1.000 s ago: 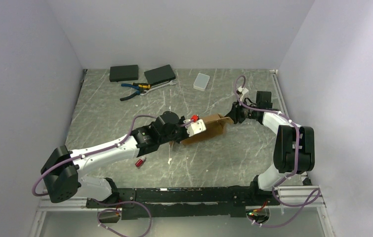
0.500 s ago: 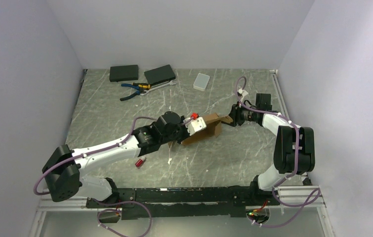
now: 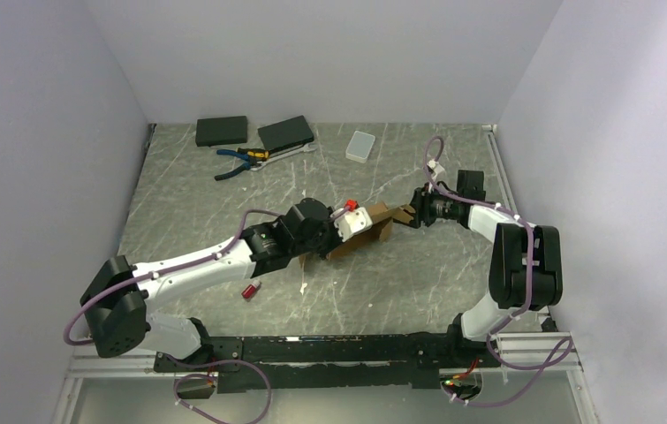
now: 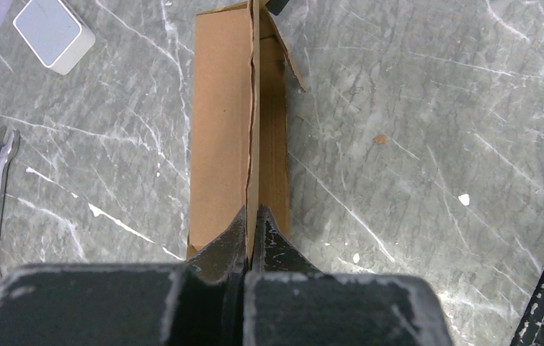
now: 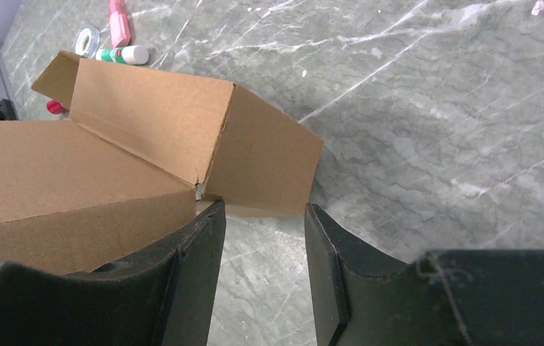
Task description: Fold the paper box
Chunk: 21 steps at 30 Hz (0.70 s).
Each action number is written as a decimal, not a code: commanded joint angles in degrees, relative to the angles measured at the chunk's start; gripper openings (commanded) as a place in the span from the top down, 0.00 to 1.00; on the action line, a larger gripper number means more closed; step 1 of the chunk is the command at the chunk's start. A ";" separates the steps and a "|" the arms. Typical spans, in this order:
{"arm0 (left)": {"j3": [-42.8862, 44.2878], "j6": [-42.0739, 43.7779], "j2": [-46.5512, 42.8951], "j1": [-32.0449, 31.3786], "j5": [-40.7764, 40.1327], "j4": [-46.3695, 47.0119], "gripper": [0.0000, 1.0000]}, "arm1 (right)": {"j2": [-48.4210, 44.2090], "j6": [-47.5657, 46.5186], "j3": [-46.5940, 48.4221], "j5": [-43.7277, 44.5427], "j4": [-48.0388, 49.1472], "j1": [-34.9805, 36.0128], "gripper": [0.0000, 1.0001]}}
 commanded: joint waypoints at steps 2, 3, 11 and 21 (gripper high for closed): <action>2.66 -2.30 0.95 -0.31 -1.31 -3.92 1.00 | 0.52 6.18 -1.73 -2.76 7.94 0.14 0.52; 2.98 -2.49 1.12 -0.33 -1.46 -4.20 1.00 | 0.64 7.95 -2.28 -2.61 9.80 0.27 0.52; 4.83 -4.10 3.08 -0.29 -3.18 -6.35 1.00 | 1.86 15.02 -3.00 -1.25 15.64 2.39 0.51; 4.58 -5.67 3.14 1.12 -2.58 -6.16 1.00 | 3.67 22.39 -5.86 0.22 22.71 2.93 0.49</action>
